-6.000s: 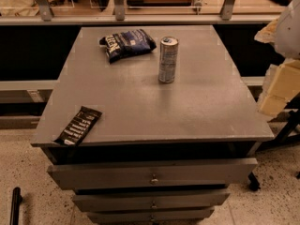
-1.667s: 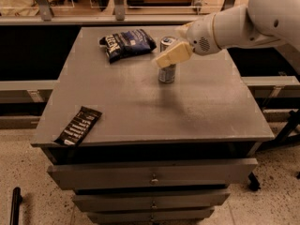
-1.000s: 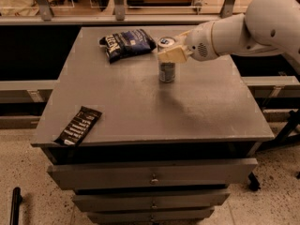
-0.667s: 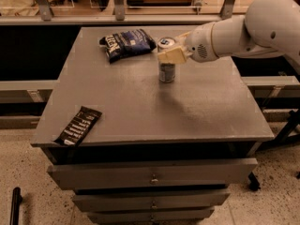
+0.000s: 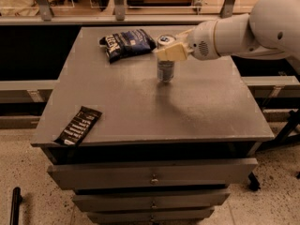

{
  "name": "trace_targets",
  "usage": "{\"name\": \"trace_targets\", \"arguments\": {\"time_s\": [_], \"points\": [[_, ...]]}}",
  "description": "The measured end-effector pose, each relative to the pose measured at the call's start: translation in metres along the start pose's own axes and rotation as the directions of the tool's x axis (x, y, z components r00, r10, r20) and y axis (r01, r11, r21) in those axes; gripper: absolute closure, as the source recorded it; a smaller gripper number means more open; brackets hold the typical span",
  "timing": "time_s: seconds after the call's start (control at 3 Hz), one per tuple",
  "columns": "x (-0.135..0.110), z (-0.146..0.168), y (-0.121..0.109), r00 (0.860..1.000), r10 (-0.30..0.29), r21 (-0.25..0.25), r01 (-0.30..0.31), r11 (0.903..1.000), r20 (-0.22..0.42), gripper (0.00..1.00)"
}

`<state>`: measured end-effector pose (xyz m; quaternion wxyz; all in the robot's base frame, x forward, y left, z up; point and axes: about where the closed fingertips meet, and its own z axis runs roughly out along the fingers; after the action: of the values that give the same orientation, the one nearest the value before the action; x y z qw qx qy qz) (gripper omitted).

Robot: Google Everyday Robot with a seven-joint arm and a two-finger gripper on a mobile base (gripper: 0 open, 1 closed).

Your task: Move redbull can near rxbar chocolate

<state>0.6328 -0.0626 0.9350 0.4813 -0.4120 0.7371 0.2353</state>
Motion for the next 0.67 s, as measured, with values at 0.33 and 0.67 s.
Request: {"name": "trace_targets", "arguments": {"time_s": [0.33, 0.67], "points": [[-0.036, -0.002, 0.014, 0.995, 0.014, -0.036, -0.011, 0.9993, 0.104, 1.0], [-0.063, 0.004, 0.037, 0.997, -0.006, -0.092, 0.013, 0.9957, 0.083, 1.0]]}}
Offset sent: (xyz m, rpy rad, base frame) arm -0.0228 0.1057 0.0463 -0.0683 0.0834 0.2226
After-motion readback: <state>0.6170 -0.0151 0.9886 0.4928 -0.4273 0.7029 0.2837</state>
